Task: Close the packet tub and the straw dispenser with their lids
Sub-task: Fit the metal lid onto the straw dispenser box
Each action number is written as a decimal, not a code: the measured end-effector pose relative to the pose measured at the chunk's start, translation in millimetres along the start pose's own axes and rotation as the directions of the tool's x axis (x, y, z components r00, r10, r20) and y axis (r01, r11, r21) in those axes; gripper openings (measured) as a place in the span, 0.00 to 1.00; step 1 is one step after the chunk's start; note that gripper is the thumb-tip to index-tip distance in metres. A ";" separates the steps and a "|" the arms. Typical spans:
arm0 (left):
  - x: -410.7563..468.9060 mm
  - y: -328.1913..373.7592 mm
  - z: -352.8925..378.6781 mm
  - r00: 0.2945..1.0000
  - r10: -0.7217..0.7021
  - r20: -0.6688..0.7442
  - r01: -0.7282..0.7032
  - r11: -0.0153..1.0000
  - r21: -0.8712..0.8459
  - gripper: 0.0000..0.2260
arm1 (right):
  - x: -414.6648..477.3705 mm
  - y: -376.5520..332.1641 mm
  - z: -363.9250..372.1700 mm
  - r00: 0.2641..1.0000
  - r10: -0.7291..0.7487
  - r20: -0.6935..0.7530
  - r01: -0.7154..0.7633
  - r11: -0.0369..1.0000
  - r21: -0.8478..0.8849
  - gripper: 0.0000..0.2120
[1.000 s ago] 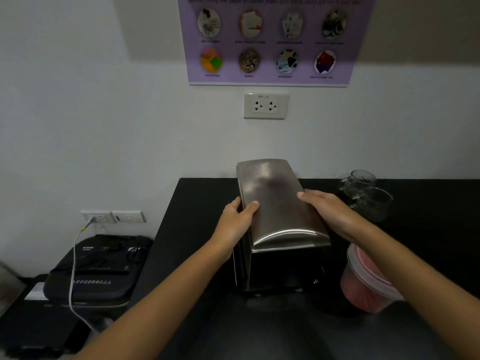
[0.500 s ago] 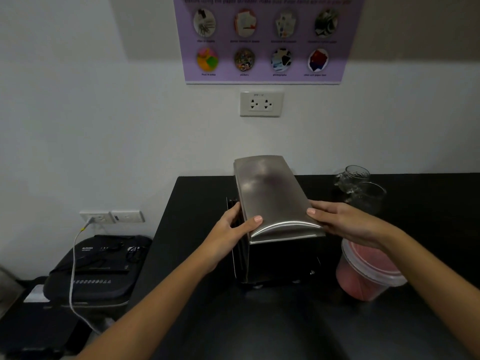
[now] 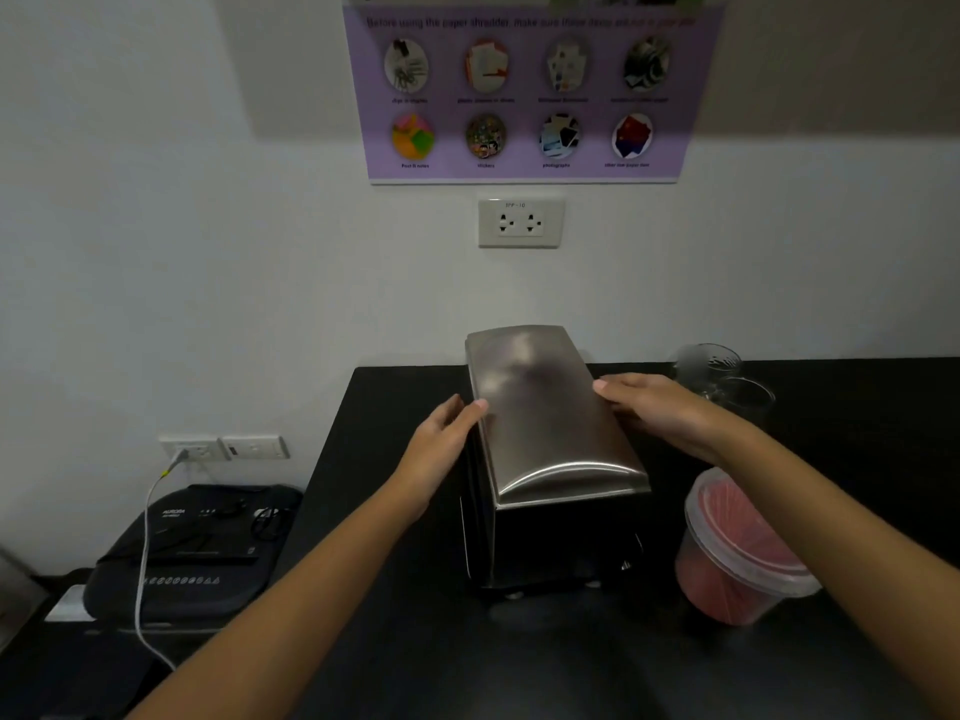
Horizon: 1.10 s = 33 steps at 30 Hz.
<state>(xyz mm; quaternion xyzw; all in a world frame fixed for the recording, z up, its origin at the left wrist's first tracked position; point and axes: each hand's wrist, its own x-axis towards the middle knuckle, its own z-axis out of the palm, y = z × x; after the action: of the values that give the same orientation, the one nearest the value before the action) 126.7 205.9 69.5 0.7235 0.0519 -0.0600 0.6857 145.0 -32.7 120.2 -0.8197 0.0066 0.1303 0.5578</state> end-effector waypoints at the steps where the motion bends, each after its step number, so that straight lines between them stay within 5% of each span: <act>1: 8.5 3.4 0.5 1.000 -0.013 -0.023 0.012 1.000 -0.007 0.31 | 8.3 -2.0 0.8 1.000 -0.004 -0.013 0.005 1.000 0.025 0.20; 10: 69.4 24.6 -4.9 0.985 -0.057 -0.163 0.020 0.976 -0.218 0.22 | 74.7 -12.3 6.1 0.934 0.024 -0.356 0.087 0.952 0.294 0.14; 13: 80.8 26.5 -7.2 0.986 -0.057 -0.159 0.020 0.974 -0.225 0.22 | 83.5 -12.8 9.7 0.952 0.038 -0.303 0.042 0.966 0.255 0.07; 23: 110.8 34.4 -2.2 0.999 -0.035 -0.006 0.035 0.999 -0.025 0.20 | 102.9 -4.8 9.6 0.986 0.031 -0.162 0.012 0.966 0.257 0.16; 33: 116.7 32.1 -4.4 0.999 -0.020 0.046 0.026 0.992 -0.127 0.13 | 109.5 -2.0 8.1 0.978 0.025 -0.206 0.029 0.965 0.259 0.09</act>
<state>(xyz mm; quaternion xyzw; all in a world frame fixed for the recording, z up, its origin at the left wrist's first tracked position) 247.0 207.8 82.9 0.6760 0.0488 -0.0807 0.7308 249.4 -9.8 95.0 -0.7484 0.0810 0.0416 0.6570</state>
